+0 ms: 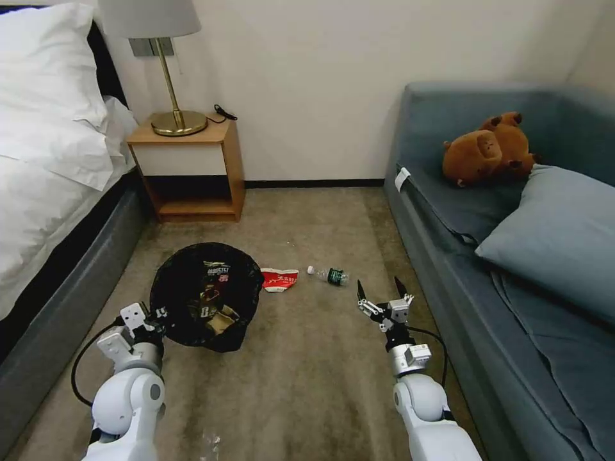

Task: Pick up the trash bin, then pick up the garbage on the floor and place it into the trash bin.

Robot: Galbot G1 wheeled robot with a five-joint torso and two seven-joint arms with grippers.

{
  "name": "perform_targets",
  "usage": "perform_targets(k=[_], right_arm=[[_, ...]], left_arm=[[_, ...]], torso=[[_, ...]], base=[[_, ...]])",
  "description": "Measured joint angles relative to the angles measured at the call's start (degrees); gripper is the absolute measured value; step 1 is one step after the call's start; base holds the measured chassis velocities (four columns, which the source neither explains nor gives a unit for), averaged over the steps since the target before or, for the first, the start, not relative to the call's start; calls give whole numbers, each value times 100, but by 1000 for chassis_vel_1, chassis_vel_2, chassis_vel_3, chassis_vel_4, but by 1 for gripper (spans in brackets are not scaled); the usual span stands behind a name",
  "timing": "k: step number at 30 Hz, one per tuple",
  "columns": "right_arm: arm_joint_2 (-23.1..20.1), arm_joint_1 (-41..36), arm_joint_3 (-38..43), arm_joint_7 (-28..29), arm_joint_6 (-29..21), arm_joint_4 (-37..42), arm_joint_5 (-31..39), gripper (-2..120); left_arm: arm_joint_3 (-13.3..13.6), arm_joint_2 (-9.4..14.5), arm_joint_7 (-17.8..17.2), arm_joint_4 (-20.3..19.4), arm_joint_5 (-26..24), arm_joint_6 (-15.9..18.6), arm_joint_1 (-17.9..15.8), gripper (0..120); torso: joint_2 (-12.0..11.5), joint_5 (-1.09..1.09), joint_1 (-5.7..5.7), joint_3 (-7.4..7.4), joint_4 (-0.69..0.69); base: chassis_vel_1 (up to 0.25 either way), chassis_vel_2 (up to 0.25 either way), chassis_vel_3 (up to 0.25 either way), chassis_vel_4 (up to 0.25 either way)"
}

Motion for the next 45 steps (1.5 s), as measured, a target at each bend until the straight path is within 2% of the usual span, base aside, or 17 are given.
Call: perform_targets(k=[24, 45], right_arm=[[6, -45, 8, -100, 67, 4, 49, 99], [-26, 100, -40, -145, 84, -134, 48, 99]], left_arm=[[-30, -42, 1, -108, 8, -11, 125, 1], [-43, -60, -9, -28, 6, -45, 65, 1]], torso=[[0, 0, 0, 0, 0], [0, 0, 0, 0, 0]], base=[[-65, 72, 69, -69], [-106, 101, 106, -106]])
